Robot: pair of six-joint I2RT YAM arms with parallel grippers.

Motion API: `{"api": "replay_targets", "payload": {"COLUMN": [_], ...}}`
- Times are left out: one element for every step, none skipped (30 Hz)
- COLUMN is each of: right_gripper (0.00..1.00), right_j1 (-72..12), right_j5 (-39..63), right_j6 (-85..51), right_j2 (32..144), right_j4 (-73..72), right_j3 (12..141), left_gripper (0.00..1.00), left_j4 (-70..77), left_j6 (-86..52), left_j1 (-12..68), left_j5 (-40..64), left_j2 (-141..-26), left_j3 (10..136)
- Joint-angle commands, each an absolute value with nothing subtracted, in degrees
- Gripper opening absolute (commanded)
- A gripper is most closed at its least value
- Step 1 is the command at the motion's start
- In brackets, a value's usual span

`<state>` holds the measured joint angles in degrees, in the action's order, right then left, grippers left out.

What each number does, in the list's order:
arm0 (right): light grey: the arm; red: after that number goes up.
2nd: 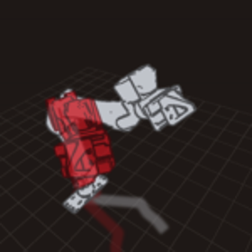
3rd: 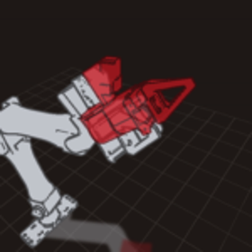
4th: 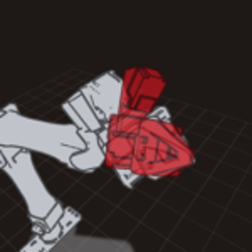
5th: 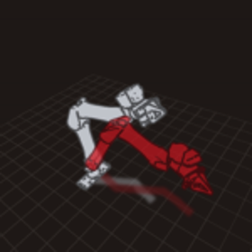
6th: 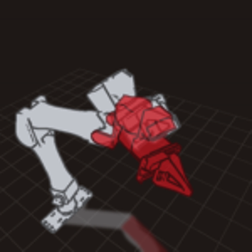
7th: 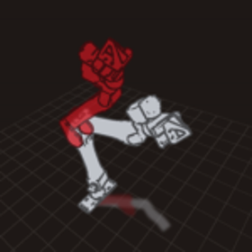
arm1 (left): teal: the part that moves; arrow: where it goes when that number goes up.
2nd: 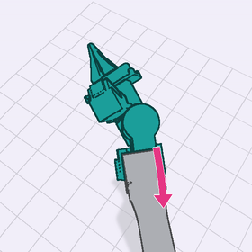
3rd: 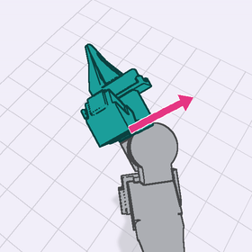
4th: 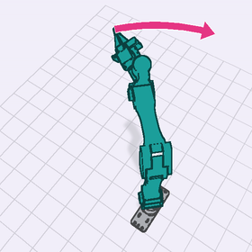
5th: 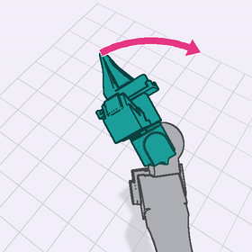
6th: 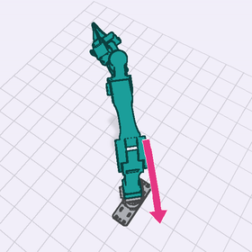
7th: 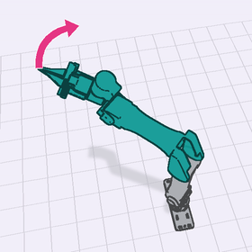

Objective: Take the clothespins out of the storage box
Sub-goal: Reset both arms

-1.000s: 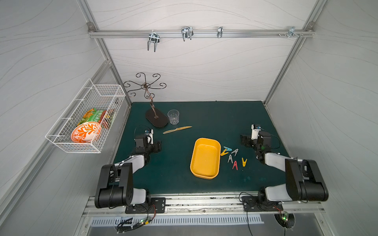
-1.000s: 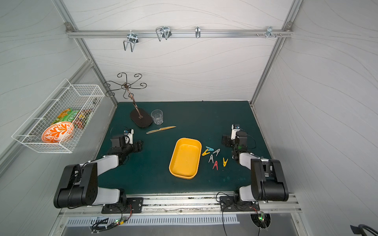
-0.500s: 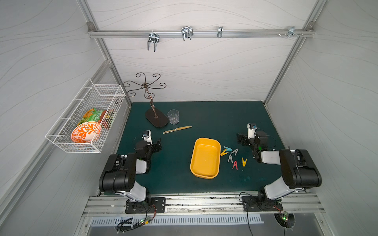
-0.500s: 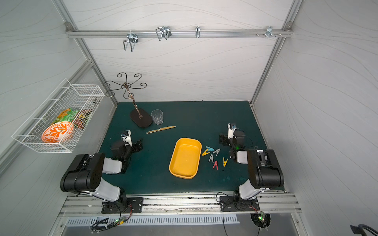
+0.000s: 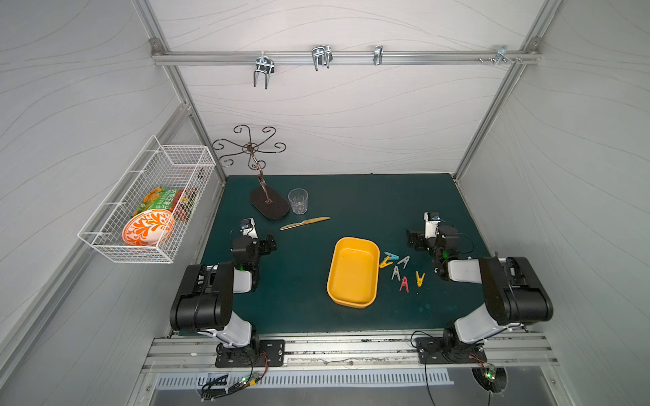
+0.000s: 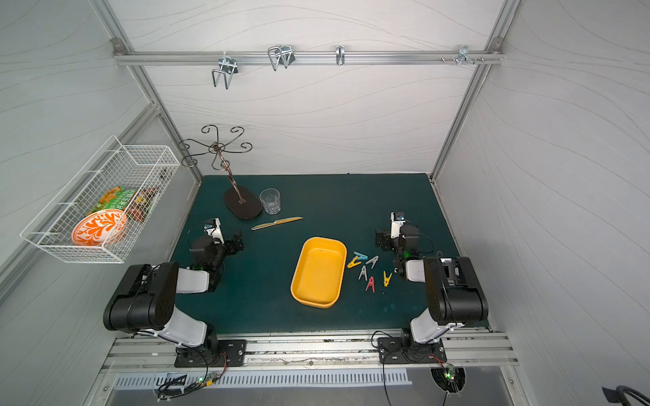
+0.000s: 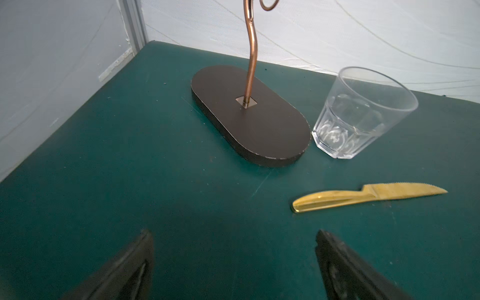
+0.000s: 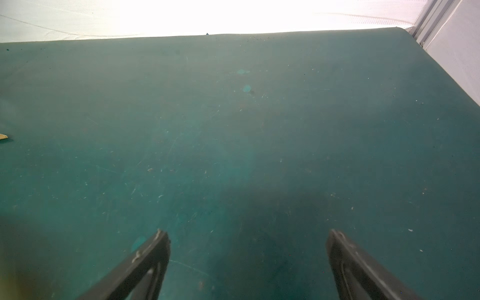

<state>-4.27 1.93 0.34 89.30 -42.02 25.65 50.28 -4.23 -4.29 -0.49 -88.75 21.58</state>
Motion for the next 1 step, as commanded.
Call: {"api": "replay_targets", "payload": {"right_gripper": [0.99], "right_j1": [-4.55], "right_j5": [1.55], "right_j6": [0.87], "right_j2": [89.82], "right_j4": [-43.31], "right_j3": [26.29], "left_gripper": [0.99], "left_j4": [47.35], "left_j6": [-2.07], "left_j1": [-1.77], "left_j5": [-4.89], "left_j2": [-88.88], "left_j3": [24.4]}}
